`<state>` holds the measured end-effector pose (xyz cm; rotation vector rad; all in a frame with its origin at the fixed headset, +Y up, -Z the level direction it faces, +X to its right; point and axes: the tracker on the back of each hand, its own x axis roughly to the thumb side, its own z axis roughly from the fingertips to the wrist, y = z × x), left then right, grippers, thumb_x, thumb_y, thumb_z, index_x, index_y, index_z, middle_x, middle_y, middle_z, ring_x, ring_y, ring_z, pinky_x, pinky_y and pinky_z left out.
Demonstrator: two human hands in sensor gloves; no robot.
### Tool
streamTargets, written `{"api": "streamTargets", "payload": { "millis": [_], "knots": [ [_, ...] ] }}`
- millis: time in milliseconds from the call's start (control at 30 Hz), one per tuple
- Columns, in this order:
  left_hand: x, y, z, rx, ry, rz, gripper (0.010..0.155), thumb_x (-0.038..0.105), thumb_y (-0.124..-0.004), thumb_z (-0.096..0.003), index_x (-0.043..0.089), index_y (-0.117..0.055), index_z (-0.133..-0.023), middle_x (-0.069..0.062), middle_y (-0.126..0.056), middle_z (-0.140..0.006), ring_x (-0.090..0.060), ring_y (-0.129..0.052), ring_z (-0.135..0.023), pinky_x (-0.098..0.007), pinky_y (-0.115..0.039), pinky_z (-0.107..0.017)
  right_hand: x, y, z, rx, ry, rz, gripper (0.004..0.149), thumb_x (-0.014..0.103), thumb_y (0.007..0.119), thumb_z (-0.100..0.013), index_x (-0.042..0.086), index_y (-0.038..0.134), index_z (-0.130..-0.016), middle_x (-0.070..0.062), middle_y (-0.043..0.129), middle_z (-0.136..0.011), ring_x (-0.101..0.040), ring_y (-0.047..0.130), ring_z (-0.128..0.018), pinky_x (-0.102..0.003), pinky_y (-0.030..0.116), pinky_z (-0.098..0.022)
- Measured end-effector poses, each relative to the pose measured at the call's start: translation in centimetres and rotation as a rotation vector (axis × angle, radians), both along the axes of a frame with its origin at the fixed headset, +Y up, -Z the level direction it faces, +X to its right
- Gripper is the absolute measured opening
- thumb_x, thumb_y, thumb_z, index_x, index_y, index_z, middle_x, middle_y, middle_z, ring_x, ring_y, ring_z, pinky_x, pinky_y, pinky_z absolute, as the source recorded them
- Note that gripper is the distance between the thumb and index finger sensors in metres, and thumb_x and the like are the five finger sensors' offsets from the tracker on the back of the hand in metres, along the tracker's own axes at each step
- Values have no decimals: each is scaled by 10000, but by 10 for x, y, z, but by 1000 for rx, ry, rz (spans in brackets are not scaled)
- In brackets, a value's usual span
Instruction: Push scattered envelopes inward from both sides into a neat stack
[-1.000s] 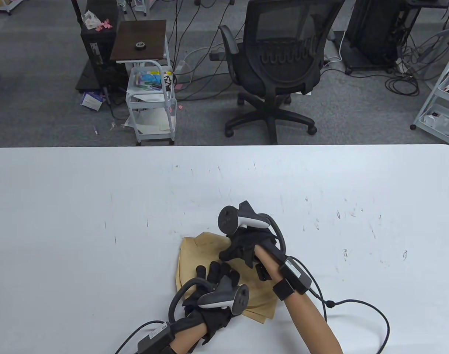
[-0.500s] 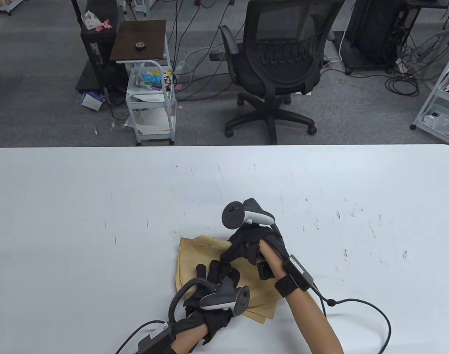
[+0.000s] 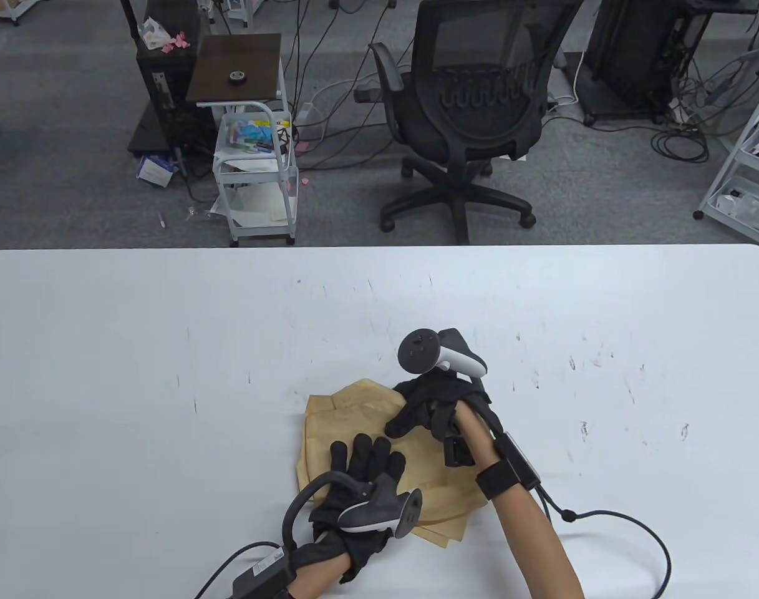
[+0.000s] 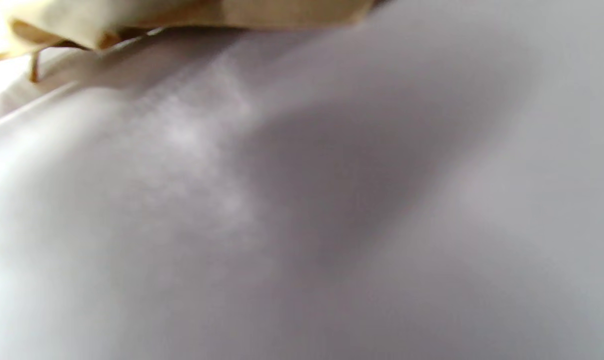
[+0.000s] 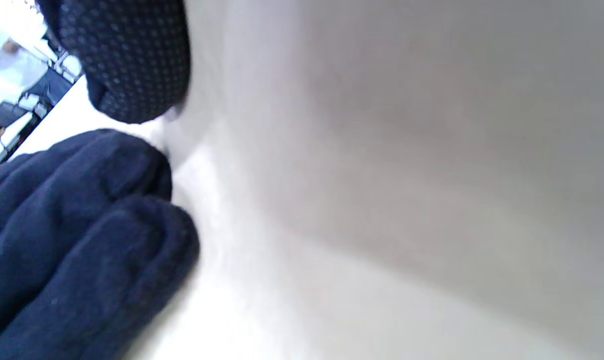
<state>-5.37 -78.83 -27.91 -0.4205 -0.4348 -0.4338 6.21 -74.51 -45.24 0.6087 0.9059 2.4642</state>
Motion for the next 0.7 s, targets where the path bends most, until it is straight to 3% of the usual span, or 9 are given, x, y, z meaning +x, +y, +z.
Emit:
{"api": "streamTargets", "payload": {
  "millis": [67, 200, 400, 467, 533, 700],
  "knots": [
    [-1, 0, 0, -14, 5, 13, 932, 653, -325, -402, 139, 183, -989, -194, 221, -1043, -501, 98, -1022, -742, -92, -729, 4, 0, 0, -53, 3, -42, 794, 380, 860, -440, -55, 503, -1001, -22, 847, -694, -284, 911, -593, -700, 573, -656],
    [-1, -1, 0, -10, 13, 6, 942, 661, -320, -397, 130, 174, -999, -199, 213, -1047, -501, 98, -1021, -741, -91, -730, 5, 1, 0, -40, -3, -37, 474, 350, 863, -438, 176, 723, -856, -1, 869, -679, -314, 891, -672, -719, 549, -658],
    [-2, 5, 1, 14, 7, 28, 967, 680, -360, -403, 134, 194, -979, -199, 244, -1021, -497, 116, -1009, -735, -87, -729, 10, 18, 2, 8, -30, 0, 401, 370, 867, -423, 251, 772, -794, 29, 899, -760, -434, 801, -826, -715, 506, -669],
    [-6, 18, 0, 33, 5, 63, 1013, 685, -484, -423, 160, 175, -985, -172, 254, -1016, -478, 142, -1003, -732, -74, -730, 19, 29, 3, 30, -47, -68, 393, 379, 870, -414, 245, 789, -775, 41, 936, -690, -362, 873, -759, -713, 536, -660],
    [-14, 40, -4, 101, 25, 107, 1036, 692, -515, -420, 167, 176, -987, -164, 263, -1013, -466, 150, -1006, -736, -68, -731, 31, 43, 2, 34, -76, -182, 389, 373, 875, -410, 229, 800, -764, 33, 952, -655, -324, 904, -715, -712, 549, -656],
    [-59, 100, -18, 407, 80, 411, 1095, 697, -597, -398, 195, 188, -973, -138, 276, -1010, -445, 174, -1008, -752, -50, -725, 64, 83, 9, 187, -188, -444, 393, 369, 872, -412, 211, 799, -764, 18, 952, -640, -322, 915, -682, -727, 551, -641]
  ]
}}
